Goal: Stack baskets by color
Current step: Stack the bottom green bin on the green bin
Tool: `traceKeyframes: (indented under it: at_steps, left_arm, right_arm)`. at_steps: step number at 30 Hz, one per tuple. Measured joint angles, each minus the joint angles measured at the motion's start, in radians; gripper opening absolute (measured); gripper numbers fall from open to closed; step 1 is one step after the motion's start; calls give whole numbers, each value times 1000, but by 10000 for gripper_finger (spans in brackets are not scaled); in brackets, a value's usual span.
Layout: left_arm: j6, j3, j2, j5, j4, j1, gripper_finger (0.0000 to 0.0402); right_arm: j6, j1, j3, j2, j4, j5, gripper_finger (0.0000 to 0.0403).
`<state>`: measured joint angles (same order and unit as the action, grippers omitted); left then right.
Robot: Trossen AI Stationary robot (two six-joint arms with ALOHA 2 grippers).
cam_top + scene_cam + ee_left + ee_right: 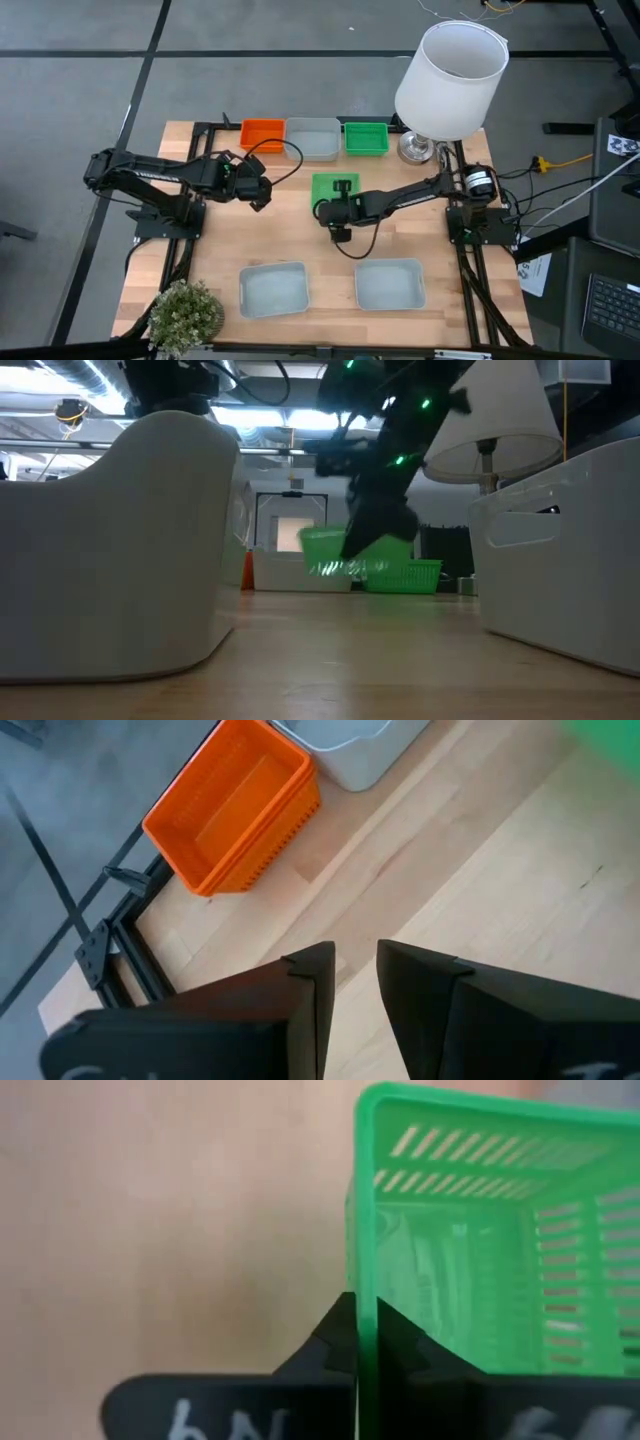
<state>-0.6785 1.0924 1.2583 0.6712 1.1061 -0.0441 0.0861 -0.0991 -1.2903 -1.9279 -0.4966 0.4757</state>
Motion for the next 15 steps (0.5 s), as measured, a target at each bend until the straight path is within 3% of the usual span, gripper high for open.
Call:
traceKeyframes:
  at_steps: [10, 15]
  left_arm:
    - [0, 0, 0, 0, 0, 0, 71]
    - [0, 0, 0, 0, 0, 0, 71]
  right_arm:
    - [-66, -1, 0, 205, -305, 362, 1]
    - [-23, 67, 0, 258, -344, 380, 1]
